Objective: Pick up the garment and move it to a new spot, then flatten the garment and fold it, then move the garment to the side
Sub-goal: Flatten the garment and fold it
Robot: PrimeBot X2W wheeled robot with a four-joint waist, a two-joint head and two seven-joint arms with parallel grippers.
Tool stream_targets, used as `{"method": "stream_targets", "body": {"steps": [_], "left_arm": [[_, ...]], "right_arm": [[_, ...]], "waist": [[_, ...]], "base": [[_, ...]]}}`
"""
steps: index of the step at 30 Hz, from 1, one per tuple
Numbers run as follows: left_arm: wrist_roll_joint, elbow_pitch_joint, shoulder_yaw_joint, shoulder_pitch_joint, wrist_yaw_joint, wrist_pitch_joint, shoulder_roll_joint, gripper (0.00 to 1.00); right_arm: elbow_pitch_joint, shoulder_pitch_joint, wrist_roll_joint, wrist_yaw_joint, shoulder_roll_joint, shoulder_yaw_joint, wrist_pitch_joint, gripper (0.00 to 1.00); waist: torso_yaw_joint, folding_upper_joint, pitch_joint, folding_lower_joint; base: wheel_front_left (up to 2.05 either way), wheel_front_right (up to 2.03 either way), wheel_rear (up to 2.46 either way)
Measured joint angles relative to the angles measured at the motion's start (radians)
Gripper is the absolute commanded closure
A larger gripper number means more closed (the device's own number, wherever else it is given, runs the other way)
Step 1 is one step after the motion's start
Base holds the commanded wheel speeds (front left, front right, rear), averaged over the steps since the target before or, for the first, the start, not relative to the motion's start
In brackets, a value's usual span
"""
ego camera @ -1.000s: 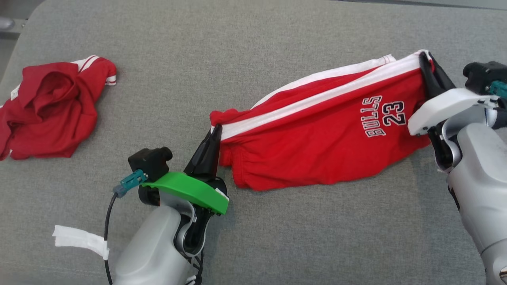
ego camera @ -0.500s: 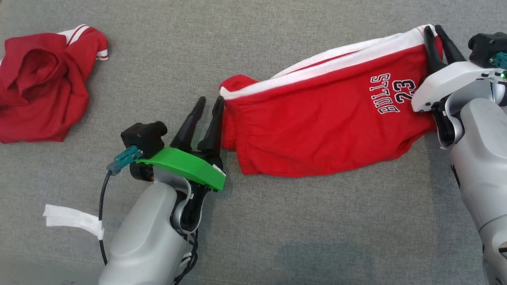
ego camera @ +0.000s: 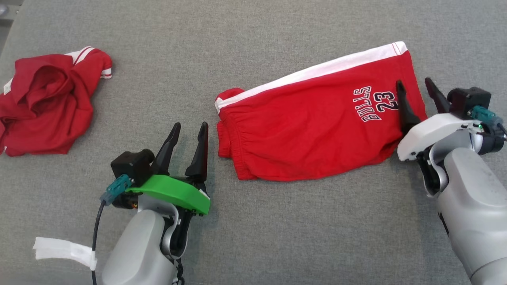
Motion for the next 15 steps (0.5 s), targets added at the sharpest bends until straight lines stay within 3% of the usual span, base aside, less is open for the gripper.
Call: {"method": "stream_targets", "body": {"steps": [13,14,15], "left_arm": [[0.021,0.000,0.044,0.077,0.003,0.000,0.001,0.00],[0.025,0.000,0.048,0.081,0.003,0.000,0.001,0.00],[0.028,0.000,0.050,0.084,0.002,0.000,0.001,0.00]], "right_arm": [[0.207,0.022,0.046,-0.001,0.024,0.008,-0.005,0.00],[0.216,0.019,0.055,-0.001,0.026,0.011,-0.005,0.40],[0.223,0.016,0.061,-0.001,0.028,0.014,-0.005,0.68]], "waist": [[0.010,0.0000,-0.056,0.0000],[0.012,0.0000,-0.058,0.0000],[0.012,0.0000,-0.061,0.0000]], "base": [[0.00,0.00,0.00],[0.00,0.00,0.00],[0.00,0.00,0.00]]}}
